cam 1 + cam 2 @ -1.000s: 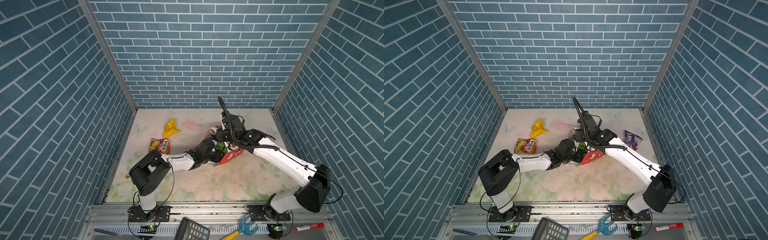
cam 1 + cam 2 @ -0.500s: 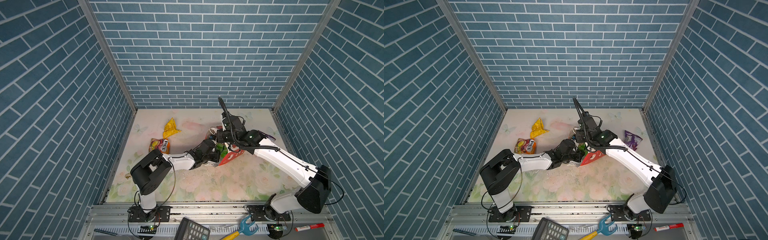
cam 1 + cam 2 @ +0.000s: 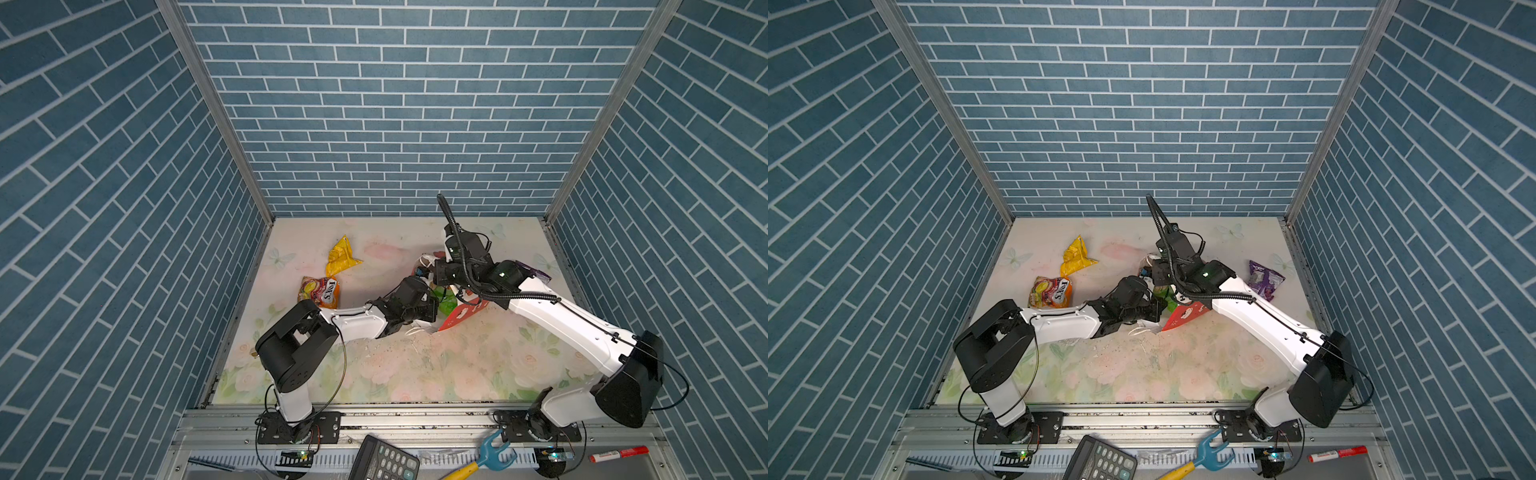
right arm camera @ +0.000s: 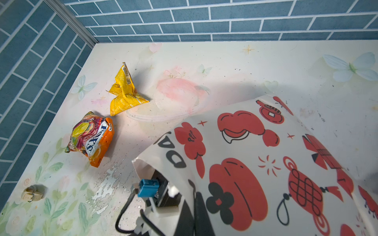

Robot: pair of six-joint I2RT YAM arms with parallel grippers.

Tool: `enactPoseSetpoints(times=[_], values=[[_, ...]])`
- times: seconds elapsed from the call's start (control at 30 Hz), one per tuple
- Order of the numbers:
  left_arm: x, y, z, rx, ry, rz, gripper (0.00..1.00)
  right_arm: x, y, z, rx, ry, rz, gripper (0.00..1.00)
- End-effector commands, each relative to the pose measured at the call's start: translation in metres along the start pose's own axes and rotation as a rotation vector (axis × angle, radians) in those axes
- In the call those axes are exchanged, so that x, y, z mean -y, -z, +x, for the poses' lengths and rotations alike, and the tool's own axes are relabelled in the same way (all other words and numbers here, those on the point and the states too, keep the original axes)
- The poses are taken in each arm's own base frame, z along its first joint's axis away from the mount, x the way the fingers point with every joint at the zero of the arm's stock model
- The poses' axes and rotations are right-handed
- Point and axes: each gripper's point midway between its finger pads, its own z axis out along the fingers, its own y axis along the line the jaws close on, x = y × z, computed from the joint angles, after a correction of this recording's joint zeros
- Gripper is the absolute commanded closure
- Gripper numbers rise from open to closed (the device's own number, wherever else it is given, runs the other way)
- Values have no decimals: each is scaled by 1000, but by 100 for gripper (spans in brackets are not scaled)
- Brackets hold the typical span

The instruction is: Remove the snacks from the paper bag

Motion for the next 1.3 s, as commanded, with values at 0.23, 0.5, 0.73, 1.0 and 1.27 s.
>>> enactPoseSetpoints(times=[0.23, 0.5, 0.73, 1.0, 1.27], values=[[-18, 4, -5, 18, 16, -52, 46, 3, 5, -3, 19, -13, 5, 100], [-11, -5, -1, -4, 36, 1, 19, 1, 0, -2, 11, -11, 2, 100], [-8, -13, 0, 26, 171, 55, 10, -2, -6, -1, 5, -12, -10, 100], [-11, -29, 3, 27, 303, 69, 9, -4, -9, 0, 1, -12, -15, 100], [-23, -52, 13, 25, 393, 53, 28, -8, -15, 0, -5, -10, -30, 100]])
